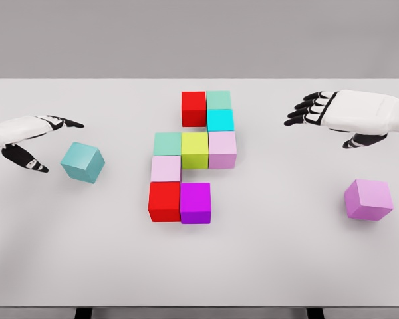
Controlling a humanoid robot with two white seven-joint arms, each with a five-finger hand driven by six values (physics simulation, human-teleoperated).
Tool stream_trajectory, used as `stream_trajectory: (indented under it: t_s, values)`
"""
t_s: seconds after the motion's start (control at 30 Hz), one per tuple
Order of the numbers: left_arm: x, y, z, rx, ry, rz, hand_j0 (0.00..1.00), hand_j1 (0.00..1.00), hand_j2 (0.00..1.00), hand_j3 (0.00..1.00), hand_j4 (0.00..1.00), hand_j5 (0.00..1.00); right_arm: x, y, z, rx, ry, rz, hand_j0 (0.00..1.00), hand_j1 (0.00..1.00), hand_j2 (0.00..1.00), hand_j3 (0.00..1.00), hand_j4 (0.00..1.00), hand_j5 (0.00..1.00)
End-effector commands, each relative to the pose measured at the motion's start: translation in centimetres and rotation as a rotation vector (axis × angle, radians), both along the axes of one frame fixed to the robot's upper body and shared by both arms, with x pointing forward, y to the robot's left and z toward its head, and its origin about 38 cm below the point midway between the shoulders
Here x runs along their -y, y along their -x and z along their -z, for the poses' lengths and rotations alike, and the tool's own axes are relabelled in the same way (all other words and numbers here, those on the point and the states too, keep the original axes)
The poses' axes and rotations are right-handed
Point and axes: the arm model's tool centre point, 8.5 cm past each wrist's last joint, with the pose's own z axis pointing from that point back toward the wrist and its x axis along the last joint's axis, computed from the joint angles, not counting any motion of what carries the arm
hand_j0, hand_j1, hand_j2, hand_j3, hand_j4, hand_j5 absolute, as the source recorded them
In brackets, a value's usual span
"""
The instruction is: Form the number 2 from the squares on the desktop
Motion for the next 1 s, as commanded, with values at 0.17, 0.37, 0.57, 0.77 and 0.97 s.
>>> stream_trajectory:
  t_s: [0.17,0.37,0.57,0.77,0.97]
  values:
    - [2.9,0.2,0.9,-0.032,0.039,0.071,1.0,1.0,1.0,1.0,1.0,1.0,0.9,-0.1,-0.6,0.012,0.018,0.023,1.0,1.0,1.0,1.0,1.0,1.0]
    - [3.4,0.0,1.4,-0.039,0.049,0.073,1.0,1.0,1.0,1.0,1.0,1.0,4.8,-0.1,-3.2,0.043,0.086,0.115,1.0,1.0,1.0,1.0,1.0,1.0]
    - [3.9,-0.1,2.0,-0.046,0.059,0.078,1.0,1.0,1.0,1.0,1.0,1.0,7.2,1.2,-2.5,-0.002,0.158,0.158,1.0,1.0,1.0,1.0,1.0,1.0]
    - [3.9,-0.4,2.9,-0.068,0.05,0.057,1.0,1.0,1.0,1.0,1.0,1.0,8.3,2.2,-1.6,-0.041,0.199,0.172,1.0,1.0,1.0,1.0,1.0,1.0]
    - [4.7,-0.4,4.2,-0.108,0.021,0.048,1.0,1.0,1.0,1.0,1.0,1.0,7.0,3.6,1.9,-0.116,0.243,0.118,1.0,1.0,1.0,1.0,1.0,1.0]
